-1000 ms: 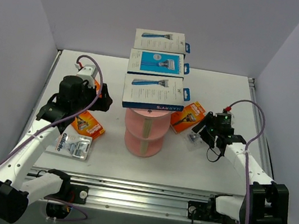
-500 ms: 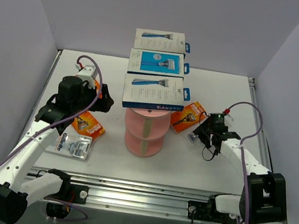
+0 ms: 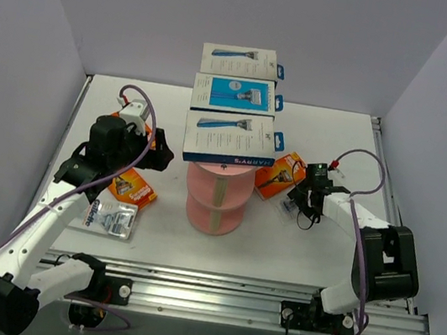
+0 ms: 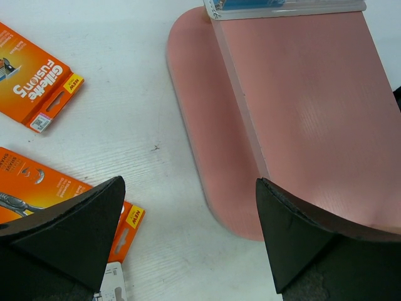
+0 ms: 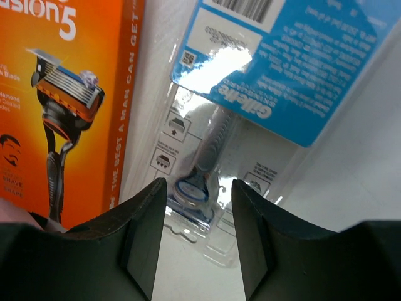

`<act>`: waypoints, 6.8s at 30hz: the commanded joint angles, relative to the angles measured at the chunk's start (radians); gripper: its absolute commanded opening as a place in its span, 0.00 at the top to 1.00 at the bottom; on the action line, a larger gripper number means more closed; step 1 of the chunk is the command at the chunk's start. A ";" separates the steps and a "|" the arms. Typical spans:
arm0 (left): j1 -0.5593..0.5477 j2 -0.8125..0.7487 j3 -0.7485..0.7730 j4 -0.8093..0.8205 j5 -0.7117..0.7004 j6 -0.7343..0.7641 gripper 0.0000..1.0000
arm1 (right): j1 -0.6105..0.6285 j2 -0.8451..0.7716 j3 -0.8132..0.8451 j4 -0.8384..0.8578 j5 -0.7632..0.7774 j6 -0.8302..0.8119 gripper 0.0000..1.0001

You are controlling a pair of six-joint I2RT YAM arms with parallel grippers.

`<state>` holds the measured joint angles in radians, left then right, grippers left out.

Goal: Place and organize the shaving razors onto the shelf

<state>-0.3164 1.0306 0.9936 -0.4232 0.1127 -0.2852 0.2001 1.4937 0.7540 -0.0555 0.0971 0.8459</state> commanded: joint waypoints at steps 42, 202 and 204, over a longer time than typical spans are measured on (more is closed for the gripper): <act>-0.010 0.019 0.053 -0.028 -0.065 0.040 0.06 | -0.083 -0.231 0.051 -0.274 0.015 -0.289 1.00; -0.019 0.036 0.063 -0.046 -0.035 0.052 0.06 | 0.010 -0.228 -0.007 -0.159 -0.088 -0.247 0.38; -0.020 0.039 0.065 -0.046 -0.034 0.052 0.06 | 0.016 -0.288 -0.065 -0.094 -0.137 -0.124 0.39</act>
<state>-0.3321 1.0660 1.0111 -0.4828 0.0689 -0.2424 0.2104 1.2797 0.7574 -0.1783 0.0029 0.5426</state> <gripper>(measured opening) 0.941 0.618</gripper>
